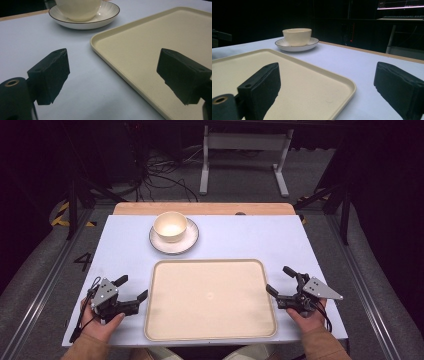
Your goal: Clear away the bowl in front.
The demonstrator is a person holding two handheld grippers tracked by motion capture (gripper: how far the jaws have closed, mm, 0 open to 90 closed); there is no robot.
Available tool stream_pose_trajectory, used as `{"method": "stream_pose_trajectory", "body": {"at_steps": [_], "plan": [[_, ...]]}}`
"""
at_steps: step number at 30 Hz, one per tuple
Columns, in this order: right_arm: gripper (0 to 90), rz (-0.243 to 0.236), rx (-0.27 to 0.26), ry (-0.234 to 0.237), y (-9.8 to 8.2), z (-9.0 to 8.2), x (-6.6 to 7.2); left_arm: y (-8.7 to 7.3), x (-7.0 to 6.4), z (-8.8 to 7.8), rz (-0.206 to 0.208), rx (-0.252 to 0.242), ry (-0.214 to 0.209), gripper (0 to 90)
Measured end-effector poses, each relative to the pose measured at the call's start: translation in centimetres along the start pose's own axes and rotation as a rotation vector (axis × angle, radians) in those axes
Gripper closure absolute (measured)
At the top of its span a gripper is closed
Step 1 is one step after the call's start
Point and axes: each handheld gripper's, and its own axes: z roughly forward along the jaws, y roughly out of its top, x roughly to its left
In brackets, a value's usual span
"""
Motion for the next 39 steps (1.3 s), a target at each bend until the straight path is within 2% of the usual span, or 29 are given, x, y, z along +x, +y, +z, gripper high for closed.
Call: {"method": "stream_pose_trajectory", "body": {"at_steps": [11, 15, 19, 30, 39], "plan": [[8.1, 0.0, -0.002, 0.003, 0.0, 0.0, 0.0, 0.4, 0.2, -0.3, -0.002, -0.03, 0.002, 11.6], [8.1, 0.0, -0.003, 0.003, 0.0, 0.0, 0.0, 1.0, 0.4, -0.6, -0.039, -0.032, 0.019, 11.3], [8.1, 0.001, -0.002, 0.002, 0.0, 0.0, 0.0, 1.4, 0.5, -0.9, -0.036, -0.027, 0.017, 10.8], [8.1, 0.003, -0.004, 0.002, 0.0, 0.0, 0.0, 3.0, 0.1, -1.9, -0.025, -0.055, 0.008, 10.2], [8.1, 0.003, -0.002, -0.001, 0.0, 0.0, 0.0, 4.3, 0.0, -2.4, -0.032, -0.074, -0.01, 10.1]]}}
